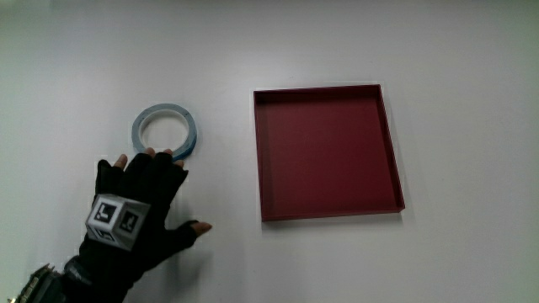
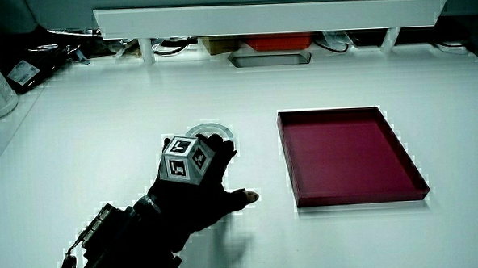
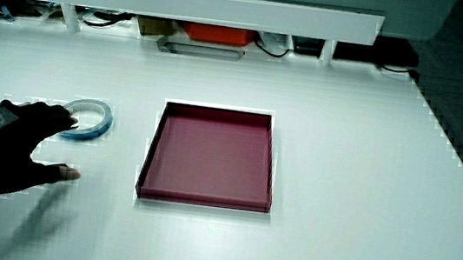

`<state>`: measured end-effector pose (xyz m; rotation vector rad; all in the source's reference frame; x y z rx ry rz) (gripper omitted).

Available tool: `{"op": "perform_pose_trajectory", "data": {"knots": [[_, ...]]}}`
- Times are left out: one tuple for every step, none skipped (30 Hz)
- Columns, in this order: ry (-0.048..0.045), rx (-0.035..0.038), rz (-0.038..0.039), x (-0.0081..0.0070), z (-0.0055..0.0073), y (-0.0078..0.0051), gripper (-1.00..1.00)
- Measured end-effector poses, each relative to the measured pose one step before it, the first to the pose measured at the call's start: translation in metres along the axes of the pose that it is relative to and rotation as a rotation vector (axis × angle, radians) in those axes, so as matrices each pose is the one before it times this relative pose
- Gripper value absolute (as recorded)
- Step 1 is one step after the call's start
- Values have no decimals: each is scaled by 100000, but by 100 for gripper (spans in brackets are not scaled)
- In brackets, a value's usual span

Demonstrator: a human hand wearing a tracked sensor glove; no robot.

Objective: Place blue tape

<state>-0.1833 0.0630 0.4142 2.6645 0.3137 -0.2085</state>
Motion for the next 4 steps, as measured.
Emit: {"op": "perform_pose_trajectory", "data": {"knots": [[4420,968,-212,901,850,-537,-100],[642,2649,-3538,228,-157,-254,-100],[-4321,-836,277,-7,-517,-271,-100],[6556,92,2475,991,1114,-490,-100]]}}
